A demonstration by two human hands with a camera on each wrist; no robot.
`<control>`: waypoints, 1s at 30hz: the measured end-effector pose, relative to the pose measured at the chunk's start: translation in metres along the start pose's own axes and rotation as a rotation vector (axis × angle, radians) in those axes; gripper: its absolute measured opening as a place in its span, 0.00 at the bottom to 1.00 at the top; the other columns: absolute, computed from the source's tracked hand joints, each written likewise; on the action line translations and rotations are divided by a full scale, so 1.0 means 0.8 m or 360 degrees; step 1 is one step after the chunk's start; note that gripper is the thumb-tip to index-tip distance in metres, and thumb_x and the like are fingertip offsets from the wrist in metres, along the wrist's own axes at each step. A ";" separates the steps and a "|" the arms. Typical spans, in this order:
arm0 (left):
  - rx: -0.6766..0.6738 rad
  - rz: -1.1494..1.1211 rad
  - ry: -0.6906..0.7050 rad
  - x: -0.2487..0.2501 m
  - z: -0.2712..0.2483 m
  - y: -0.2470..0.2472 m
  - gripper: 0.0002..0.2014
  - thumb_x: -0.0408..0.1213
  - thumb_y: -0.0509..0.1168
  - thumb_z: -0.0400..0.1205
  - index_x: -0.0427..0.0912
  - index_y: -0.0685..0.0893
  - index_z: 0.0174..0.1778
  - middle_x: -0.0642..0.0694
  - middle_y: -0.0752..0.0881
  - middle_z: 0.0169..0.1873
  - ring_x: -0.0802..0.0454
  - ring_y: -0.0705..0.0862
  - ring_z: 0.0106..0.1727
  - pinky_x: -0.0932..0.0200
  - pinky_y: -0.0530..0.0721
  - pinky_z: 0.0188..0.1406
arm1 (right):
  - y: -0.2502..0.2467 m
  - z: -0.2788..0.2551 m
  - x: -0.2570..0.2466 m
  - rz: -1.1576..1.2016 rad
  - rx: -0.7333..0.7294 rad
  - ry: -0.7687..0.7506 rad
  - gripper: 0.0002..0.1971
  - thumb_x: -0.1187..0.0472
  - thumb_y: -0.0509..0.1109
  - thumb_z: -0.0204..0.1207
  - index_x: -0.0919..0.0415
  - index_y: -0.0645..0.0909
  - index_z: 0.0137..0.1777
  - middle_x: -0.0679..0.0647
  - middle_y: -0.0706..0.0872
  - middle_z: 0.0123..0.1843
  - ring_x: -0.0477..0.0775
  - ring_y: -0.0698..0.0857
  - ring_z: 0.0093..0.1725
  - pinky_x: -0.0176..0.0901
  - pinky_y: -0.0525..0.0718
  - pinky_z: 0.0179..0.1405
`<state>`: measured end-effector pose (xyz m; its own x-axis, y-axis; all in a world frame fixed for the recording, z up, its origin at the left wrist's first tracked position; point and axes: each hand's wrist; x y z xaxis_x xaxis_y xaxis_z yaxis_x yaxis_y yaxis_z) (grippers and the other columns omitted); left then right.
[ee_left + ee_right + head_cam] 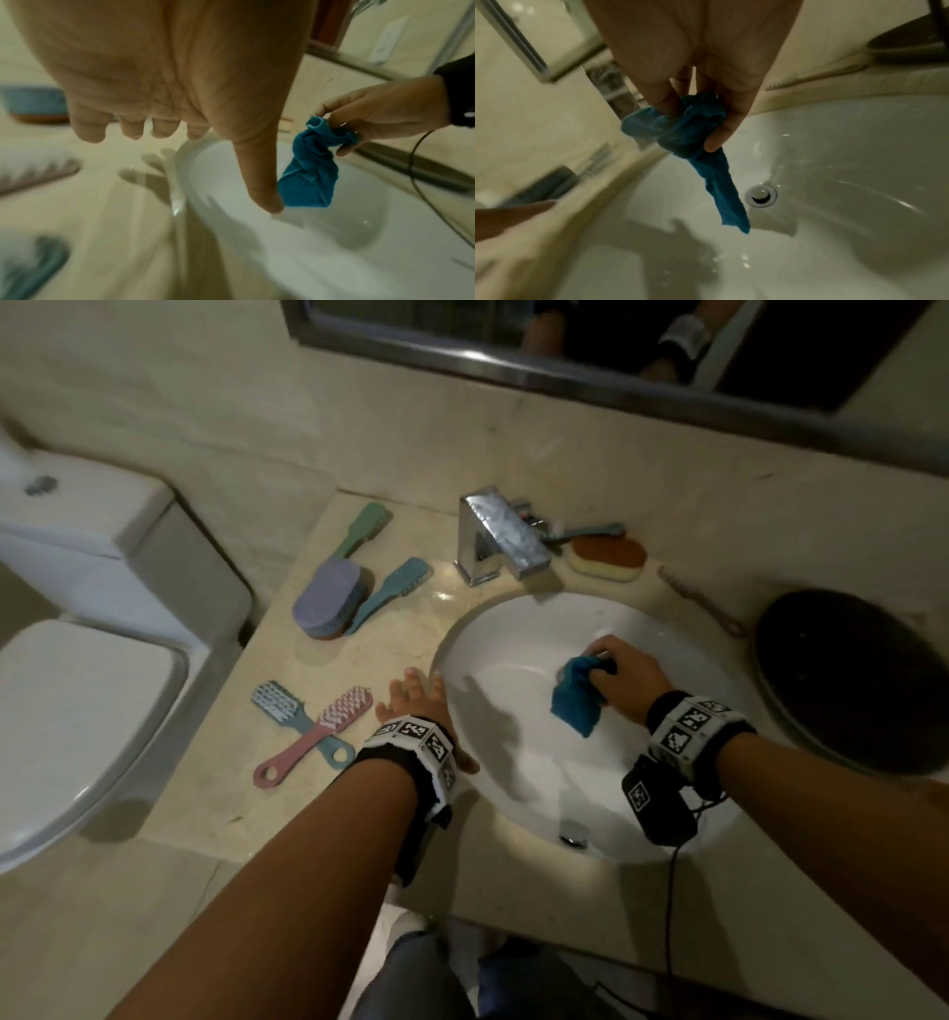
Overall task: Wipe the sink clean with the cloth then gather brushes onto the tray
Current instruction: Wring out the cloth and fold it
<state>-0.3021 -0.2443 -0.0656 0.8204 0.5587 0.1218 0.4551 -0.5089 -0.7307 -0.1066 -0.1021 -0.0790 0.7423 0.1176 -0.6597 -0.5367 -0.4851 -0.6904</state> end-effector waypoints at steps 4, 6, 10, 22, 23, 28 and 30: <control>0.0168 0.0030 0.0423 0.019 -0.032 -0.050 0.44 0.56 0.70 0.75 0.48 0.56 0.82 0.41 0.56 0.82 0.40 0.55 0.82 0.42 0.60 0.80 | -0.036 -0.048 -0.047 0.0201 0.0052 -0.0050 0.10 0.70 0.62 0.74 0.53 0.76 0.46 0.57 0.83 0.46 0.60 0.83 0.47 0.56 0.86 0.49; 0.0221 -0.0023 0.0614 0.030 -0.050 -0.072 0.39 0.54 0.68 0.77 0.46 0.59 0.81 0.42 0.62 0.80 0.43 0.62 0.80 0.48 0.63 0.79 | -0.050 -0.070 -0.066 0.0319 0.0072 -0.0064 0.13 0.73 0.61 0.74 0.52 0.75 0.43 0.58 0.83 0.45 0.62 0.84 0.48 0.56 0.86 0.49; 0.0260 -0.0202 0.0883 0.048 -0.083 -0.104 0.35 0.50 0.66 0.80 0.47 0.61 0.81 0.43 0.66 0.79 0.46 0.65 0.79 0.55 0.63 0.77 | -0.072 -0.112 -0.102 0.0503 0.0147 -0.0056 0.14 0.74 0.61 0.75 0.52 0.77 0.44 0.59 0.84 0.46 0.65 0.85 0.51 0.59 0.87 0.52; 0.0311 -0.0740 0.1345 0.082 -0.185 -0.114 0.08 0.38 0.71 0.77 0.47 0.77 0.45 0.48 0.82 0.44 0.47 0.84 0.47 0.51 0.84 0.50 | -0.111 -0.235 -0.150 0.0704 0.0405 -0.0158 0.08 0.72 0.60 0.79 0.62 0.76 0.53 0.55 0.82 0.45 0.51 0.82 0.46 0.38 0.87 0.38; 0.0350 -0.0716 0.1353 0.081 -0.196 -0.110 0.08 0.38 0.71 0.77 0.46 0.77 0.45 0.48 0.81 0.43 0.48 0.82 0.45 0.53 0.83 0.47 | -0.112 -0.248 -0.149 0.0709 0.0393 -0.0167 0.08 0.72 0.60 0.79 0.62 0.76 0.54 0.56 0.82 0.47 0.52 0.83 0.46 0.43 0.88 0.40; 0.0531 -0.0601 0.1336 0.071 -0.252 -0.074 0.06 0.38 0.68 0.79 0.47 0.76 0.45 0.49 0.81 0.41 0.50 0.80 0.45 0.61 0.77 0.42 | -0.117 -0.317 -0.136 0.0746 0.0394 -0.0199 0.07 0.71 0.60 0.79 0.59 0.72 0.51 0.55 0.82 0.36 0.50 0.82 0.37 0.40 0.82 0.33; 0.0549 -0.0572 0.1271 0.066 -0.277 -0.049 0.06 0.39 0.69 0.79 0.47 0.77 0.44 0.51 0.81 0.39 0.53 0.79 0.43 0.68 0.74 0.34 | -0.118 -0.350 -0.123 0.0726 0.0381 -0.0223 0.06 0.70 0.62 0.79 0.60 0.72 0.50 0.47 0.81 0.26 0.45 0.82 0.30 0.37 0.81 0.30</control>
<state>-0.1997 -0.3401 0.1181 0.7032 -0.0350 0.7101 0.7045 -0.0998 -0.7026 -0.0168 -0.3109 0.1341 0.3601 0.0635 -0.9308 -0.8811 -0.3048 -0.3617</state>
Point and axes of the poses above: each hand's wrist, its own z-axis towards the middle knuckle, its own y-axis out of the palm, x = y × z
